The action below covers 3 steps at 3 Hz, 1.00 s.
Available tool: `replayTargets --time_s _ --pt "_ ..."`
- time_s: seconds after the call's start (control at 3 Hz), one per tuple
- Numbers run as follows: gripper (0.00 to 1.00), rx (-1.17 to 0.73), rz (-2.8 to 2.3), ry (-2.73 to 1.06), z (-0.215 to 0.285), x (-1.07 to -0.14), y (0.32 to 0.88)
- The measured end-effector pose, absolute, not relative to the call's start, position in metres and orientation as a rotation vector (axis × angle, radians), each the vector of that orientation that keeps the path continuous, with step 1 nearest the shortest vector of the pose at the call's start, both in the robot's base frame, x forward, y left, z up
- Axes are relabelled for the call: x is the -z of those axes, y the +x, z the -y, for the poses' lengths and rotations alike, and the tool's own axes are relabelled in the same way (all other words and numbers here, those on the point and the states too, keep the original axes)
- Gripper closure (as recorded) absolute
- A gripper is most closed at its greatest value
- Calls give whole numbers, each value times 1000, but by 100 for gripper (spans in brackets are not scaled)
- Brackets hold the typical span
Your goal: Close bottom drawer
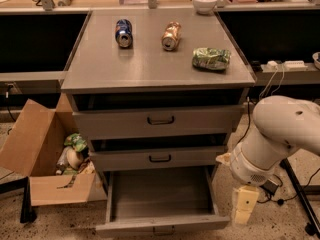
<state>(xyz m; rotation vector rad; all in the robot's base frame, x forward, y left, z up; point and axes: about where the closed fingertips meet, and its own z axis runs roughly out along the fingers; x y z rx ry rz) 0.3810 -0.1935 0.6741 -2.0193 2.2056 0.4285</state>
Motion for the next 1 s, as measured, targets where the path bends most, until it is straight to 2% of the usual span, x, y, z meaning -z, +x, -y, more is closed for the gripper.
replayTargets --time_s 1.0 --pt "0 -601 -2067 -2159 181 -509 393"
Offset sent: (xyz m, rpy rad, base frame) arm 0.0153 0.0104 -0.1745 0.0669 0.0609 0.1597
